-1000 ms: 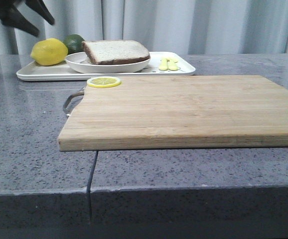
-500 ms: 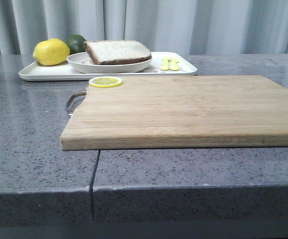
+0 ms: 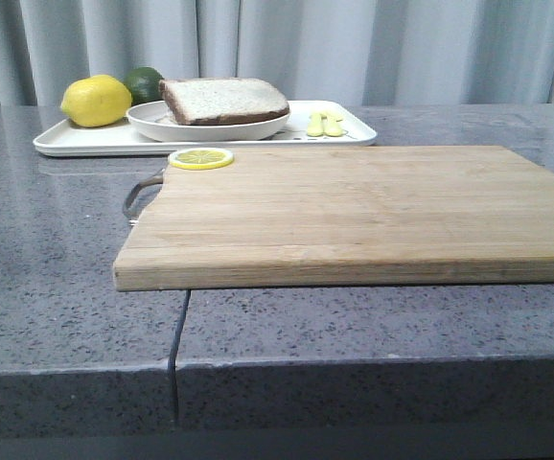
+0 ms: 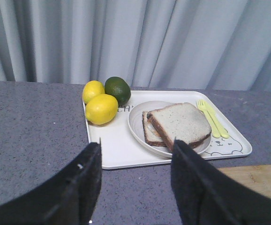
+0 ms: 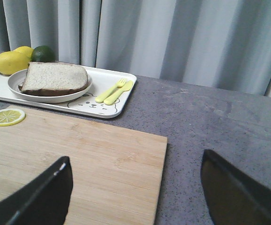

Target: Place bread and move sandwich to tray

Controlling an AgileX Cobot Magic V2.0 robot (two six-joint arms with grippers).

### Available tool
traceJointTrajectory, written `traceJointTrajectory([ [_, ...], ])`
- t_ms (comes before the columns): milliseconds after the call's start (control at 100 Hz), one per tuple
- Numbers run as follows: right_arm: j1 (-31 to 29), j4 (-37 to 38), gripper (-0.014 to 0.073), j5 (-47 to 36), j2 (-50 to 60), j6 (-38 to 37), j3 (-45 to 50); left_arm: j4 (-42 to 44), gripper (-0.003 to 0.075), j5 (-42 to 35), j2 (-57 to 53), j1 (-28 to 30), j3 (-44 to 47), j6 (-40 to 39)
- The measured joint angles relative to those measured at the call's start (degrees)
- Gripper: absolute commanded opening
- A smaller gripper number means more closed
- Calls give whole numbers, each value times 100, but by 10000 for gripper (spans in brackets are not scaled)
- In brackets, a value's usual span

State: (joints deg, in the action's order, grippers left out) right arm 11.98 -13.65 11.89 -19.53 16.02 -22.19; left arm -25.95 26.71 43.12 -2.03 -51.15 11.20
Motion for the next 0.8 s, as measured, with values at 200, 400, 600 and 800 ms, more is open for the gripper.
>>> traceJointTrajectory([
  [200,0,0,563,212,12,0,0,-8,323,-167,-1395,0,1145,0],
  [400,0,0,563,520,505,0,0,-8,323,-403,-2691,0,2084,11],
  [600,0,167,563,1061,1170,0,0,-8,323,-409,-3751,0,2849,21],
  [800,0,266,542,1552,1343,0,0,-8,318,-345,-4046,0,3427,23],
])
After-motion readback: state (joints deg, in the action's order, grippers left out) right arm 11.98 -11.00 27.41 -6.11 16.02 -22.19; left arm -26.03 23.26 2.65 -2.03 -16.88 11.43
